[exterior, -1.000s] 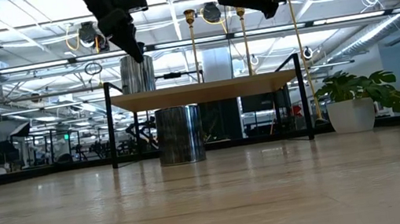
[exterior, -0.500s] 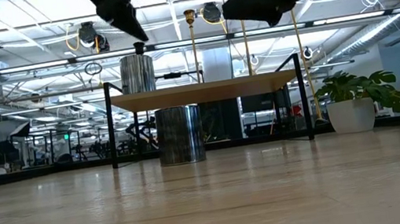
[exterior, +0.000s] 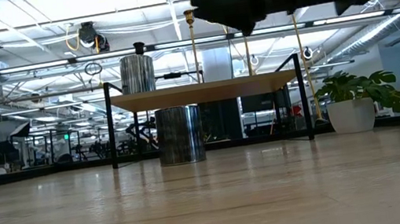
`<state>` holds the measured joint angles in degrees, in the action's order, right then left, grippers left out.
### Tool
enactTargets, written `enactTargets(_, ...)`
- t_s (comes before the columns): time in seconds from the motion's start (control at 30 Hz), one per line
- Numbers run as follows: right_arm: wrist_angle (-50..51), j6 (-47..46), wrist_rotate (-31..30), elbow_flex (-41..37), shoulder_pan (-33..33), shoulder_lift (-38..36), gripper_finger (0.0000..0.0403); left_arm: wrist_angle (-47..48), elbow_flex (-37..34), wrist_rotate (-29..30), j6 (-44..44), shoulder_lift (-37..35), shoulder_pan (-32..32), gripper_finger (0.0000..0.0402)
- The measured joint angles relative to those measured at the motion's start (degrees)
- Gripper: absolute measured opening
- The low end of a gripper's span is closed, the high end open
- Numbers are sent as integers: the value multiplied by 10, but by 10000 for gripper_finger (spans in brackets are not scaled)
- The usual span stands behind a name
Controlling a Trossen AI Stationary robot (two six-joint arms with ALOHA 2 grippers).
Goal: Pick & Place candle stick holders
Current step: Put the orange scented candle on the shelf
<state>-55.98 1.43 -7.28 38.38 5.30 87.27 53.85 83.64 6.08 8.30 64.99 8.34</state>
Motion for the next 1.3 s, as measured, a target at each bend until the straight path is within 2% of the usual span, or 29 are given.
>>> enactTargets(0.1,9,-6,0,31,-1,31,166,14,-30,2,-30,-25,-26,143)
enactTargets(0.2,108,-3,1,92,-5,64,156,-31,-99,20,-45,-56,-54,143)
enactTargets(0.4,372,8,0,222,-27,112,151,-236,-299,29,-61,-102,-110,143)
enactTargets(0.53,421,8,1,249,-44,143,151,-354,-396,43,-60,-107,-138,143)
enactTargets(0.6,414,-2,1,250,-51,160,151,-371,-426,54,-60,-106,-146,143)
enactTargets(0.83,415,-7,1,251,-61,179,150,-422,-476,81,-85,-103,-158,143)
enactTargets(1.1,409,-5,1,228,-61,178,150,-433,-480,81,-97,-103,-158,143)
enactTargets(1.3,356,-3,0,200,-61,178,149,-435,-480,81,-94,-103,-158,143)
